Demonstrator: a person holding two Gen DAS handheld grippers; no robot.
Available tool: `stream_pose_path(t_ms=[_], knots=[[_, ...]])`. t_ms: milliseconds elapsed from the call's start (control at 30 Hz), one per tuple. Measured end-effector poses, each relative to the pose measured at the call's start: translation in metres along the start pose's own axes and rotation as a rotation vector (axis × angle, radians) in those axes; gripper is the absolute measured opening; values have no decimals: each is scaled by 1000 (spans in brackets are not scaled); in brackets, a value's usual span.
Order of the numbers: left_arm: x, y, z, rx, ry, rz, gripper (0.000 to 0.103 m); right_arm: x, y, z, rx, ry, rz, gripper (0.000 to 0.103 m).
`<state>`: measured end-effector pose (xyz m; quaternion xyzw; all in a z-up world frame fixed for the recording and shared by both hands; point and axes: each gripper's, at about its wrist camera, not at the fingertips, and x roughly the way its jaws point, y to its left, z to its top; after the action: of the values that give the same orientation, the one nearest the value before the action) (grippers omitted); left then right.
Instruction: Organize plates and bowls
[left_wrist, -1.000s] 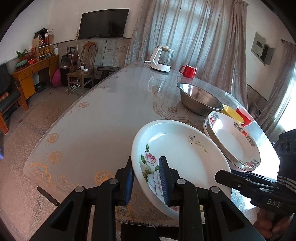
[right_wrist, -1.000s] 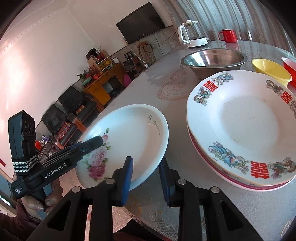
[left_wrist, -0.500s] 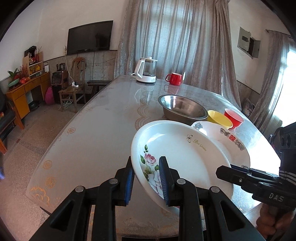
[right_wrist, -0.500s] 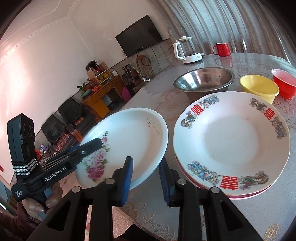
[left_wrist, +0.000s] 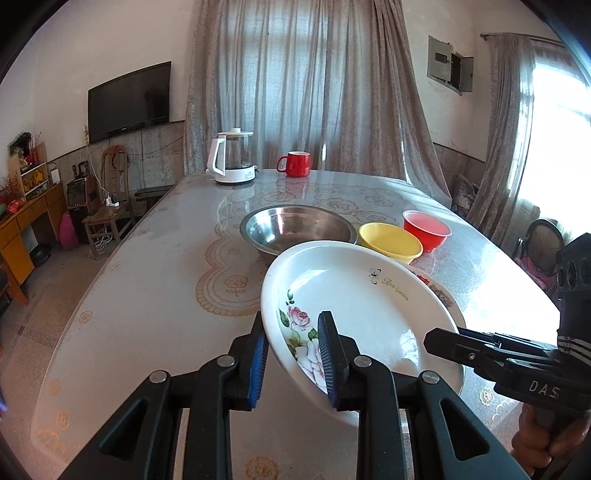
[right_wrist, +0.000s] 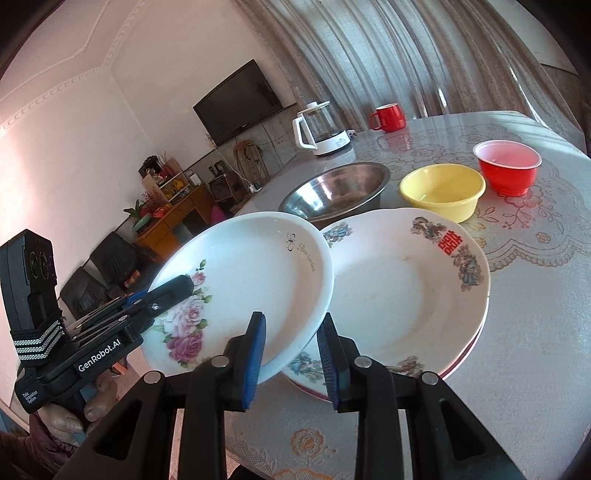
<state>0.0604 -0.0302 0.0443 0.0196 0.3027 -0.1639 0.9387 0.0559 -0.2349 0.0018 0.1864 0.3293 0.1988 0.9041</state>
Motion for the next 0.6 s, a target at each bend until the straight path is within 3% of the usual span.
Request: stream_pose_path(t_ms=[600], knots=[[56,-44,11,75,81,-93,29,-13,-58,10,114,-38,-142,28]])
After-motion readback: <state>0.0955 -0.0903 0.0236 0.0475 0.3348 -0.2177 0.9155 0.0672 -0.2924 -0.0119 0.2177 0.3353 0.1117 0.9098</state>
